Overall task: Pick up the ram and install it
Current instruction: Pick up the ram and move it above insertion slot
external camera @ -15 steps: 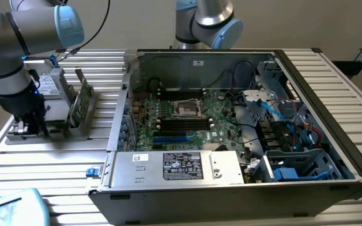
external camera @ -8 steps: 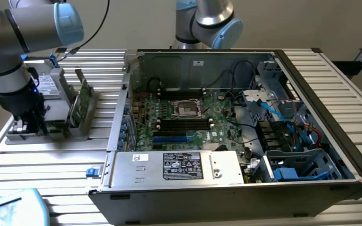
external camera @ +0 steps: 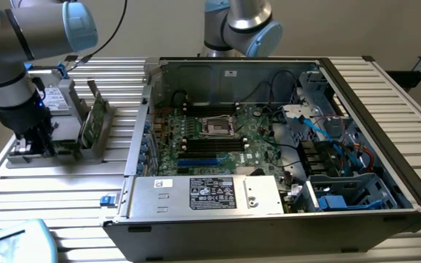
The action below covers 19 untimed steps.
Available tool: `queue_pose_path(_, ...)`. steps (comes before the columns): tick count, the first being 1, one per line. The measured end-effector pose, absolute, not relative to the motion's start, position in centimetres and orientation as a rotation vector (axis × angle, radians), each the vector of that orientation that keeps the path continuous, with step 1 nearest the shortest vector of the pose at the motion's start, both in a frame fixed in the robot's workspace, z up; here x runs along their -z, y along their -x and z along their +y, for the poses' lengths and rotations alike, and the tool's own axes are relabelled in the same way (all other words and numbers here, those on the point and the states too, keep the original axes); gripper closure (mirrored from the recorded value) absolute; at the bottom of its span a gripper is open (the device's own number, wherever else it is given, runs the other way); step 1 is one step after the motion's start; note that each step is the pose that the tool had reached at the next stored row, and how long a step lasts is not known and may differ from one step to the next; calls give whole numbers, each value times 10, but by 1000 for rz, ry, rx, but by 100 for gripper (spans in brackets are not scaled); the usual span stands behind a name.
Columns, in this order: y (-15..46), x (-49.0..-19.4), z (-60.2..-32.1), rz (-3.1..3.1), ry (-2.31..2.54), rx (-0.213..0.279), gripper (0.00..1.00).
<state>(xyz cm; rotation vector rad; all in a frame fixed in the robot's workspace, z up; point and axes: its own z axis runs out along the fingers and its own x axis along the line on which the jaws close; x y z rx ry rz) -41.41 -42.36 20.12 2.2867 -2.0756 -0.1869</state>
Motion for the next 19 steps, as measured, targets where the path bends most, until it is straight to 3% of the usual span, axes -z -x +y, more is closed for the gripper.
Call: queue_pose_path(19, 409, -214, -424, -2064, -2273, 213, 86)
